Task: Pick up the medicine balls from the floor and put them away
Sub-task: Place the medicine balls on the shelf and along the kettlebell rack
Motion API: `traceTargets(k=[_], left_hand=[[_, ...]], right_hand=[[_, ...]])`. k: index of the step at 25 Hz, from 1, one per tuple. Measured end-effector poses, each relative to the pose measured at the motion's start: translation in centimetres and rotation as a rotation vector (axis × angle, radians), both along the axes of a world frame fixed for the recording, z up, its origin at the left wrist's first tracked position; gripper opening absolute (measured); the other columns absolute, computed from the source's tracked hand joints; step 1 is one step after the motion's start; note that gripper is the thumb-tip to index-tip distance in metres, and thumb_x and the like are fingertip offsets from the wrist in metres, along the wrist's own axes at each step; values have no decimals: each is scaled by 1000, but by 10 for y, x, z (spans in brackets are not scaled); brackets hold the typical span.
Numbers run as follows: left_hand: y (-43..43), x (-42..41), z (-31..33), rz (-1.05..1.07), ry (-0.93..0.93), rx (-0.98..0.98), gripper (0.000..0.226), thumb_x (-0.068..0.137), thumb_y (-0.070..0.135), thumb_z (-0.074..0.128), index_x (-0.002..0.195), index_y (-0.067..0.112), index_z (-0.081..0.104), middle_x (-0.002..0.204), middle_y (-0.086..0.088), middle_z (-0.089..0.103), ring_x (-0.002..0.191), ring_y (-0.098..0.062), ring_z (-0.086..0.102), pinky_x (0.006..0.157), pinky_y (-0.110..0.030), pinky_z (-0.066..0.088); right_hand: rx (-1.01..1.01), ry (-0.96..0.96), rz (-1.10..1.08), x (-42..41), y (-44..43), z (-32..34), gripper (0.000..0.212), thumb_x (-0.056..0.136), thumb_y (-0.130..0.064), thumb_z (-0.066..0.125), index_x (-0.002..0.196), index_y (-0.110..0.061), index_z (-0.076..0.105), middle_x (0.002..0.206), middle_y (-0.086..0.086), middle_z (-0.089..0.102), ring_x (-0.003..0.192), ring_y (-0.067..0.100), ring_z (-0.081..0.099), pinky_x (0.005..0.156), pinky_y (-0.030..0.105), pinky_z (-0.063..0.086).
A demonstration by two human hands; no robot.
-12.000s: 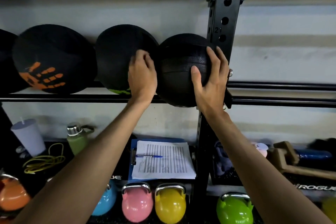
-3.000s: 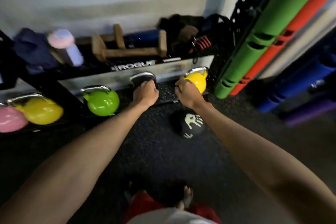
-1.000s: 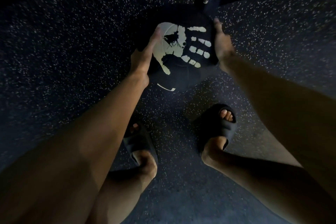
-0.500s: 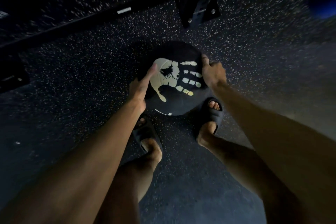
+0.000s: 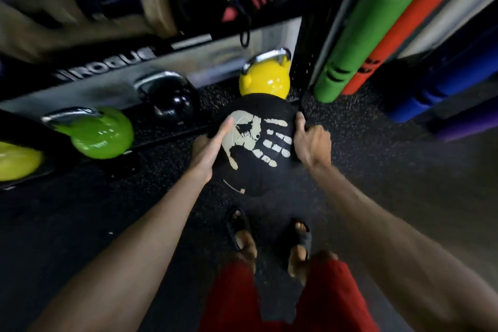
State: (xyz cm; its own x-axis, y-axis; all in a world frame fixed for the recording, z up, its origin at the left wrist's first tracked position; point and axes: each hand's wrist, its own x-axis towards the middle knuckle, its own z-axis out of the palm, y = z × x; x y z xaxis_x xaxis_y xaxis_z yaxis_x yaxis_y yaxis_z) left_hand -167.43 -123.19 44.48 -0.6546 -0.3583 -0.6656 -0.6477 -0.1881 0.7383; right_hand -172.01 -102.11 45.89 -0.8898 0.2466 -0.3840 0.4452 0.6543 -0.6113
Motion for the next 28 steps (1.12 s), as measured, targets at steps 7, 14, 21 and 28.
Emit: traceTargets(k=[7,14,21,28], left_hand=[[-16,27,173,122,268,-133,67,60,73,79,99,19,79,94,5,79,93,-11,75,94,-37,58],[-30,56,294,300,482,-216,75,52,80,78,95,18,78,92,2,79,93,-18,75,91,-41,59],[-48,84,398,437,647,-354,90,54,91,63,93,10,75,94,0,78,95,-25,75,93,-44,58],[-92,72,513,476,996,-408,50,87,61,64,99,14,78,94,-1,79,91,-12,75,86,-33,60]], right_hand=[[-81,312,82,19,-19,170,82,98,-63,33,97,11,70,104,35,67,103,47,63,91,45,48],[-201,583,152,25,-46,286,74,96,-58,35,96,7,70,106,32,67,102,44,63,88,41,48],[-374,872,237,24,-81,398,55,100,-40,42,55,-8,46,66,24,59,65,34,47,66,32,28],[-565,1113,267,-6,-142,516,51,93,-36,47,51,-20,23,57,4,17,60,24,20,59,37,25]])
